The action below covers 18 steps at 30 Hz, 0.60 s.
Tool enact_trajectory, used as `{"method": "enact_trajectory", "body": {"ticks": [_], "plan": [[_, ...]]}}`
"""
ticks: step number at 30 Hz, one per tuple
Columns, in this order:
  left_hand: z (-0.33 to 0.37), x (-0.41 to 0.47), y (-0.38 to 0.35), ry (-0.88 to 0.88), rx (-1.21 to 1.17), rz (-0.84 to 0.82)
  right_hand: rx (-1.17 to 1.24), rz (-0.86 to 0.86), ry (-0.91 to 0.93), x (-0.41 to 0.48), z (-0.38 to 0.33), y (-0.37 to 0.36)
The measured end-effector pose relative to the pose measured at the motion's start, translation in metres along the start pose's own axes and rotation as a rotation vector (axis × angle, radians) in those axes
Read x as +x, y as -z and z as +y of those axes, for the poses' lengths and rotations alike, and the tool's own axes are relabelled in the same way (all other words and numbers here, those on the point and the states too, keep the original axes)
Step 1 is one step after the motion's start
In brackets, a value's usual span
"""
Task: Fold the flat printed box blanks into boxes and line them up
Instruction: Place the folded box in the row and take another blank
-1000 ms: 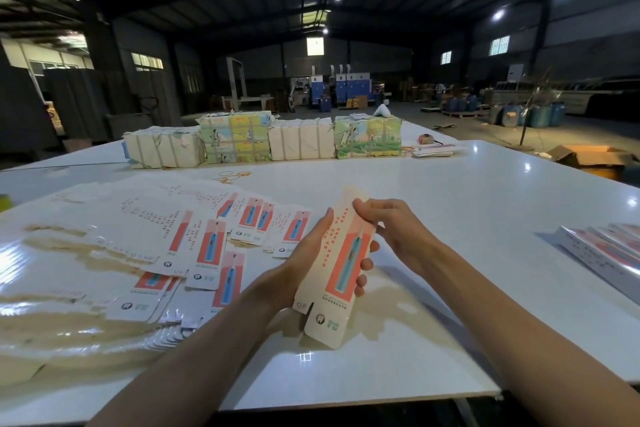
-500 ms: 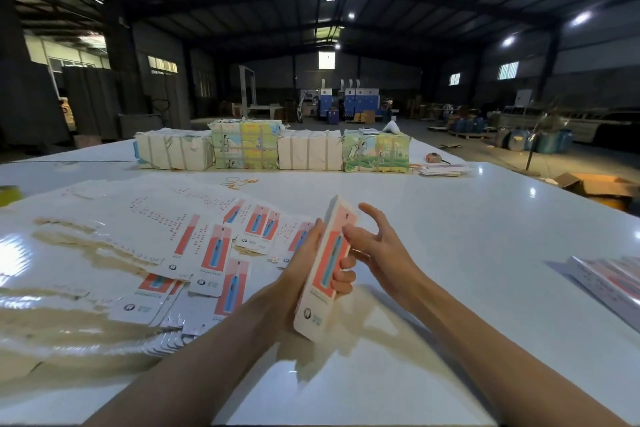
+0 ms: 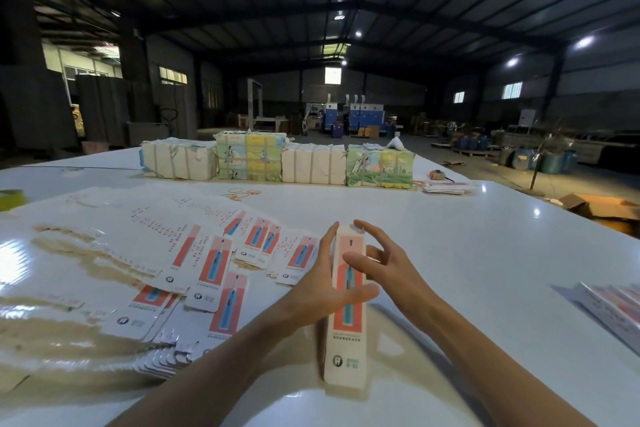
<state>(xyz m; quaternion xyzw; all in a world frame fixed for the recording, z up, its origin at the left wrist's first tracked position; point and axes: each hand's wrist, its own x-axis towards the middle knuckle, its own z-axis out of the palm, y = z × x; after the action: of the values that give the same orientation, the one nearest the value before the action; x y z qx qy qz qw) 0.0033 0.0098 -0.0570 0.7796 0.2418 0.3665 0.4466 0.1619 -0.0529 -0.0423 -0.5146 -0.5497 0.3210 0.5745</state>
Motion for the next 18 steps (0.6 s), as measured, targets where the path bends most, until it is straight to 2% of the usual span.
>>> {"method": "enact_trajectory", "body": {"ticks": [5, 12, 18], "plan": [[-0.004, 0.000, 0.003, 0.050, -0.069, 0.052, 0.007, 0.014, -0.022, -0.005, -0.002, -0.004], [-0.004, 0.007, 0.003, 0.074, -0.137, 0.050, -0.009, 0.017, 0.065, -0.012, -0.013, -0.007], [-0.001, -0.001, -0.007, 0.127, -0.190, 0.105, -0.050, -0.005, 0.059, -0.016, -0.015, -0.007]]}}
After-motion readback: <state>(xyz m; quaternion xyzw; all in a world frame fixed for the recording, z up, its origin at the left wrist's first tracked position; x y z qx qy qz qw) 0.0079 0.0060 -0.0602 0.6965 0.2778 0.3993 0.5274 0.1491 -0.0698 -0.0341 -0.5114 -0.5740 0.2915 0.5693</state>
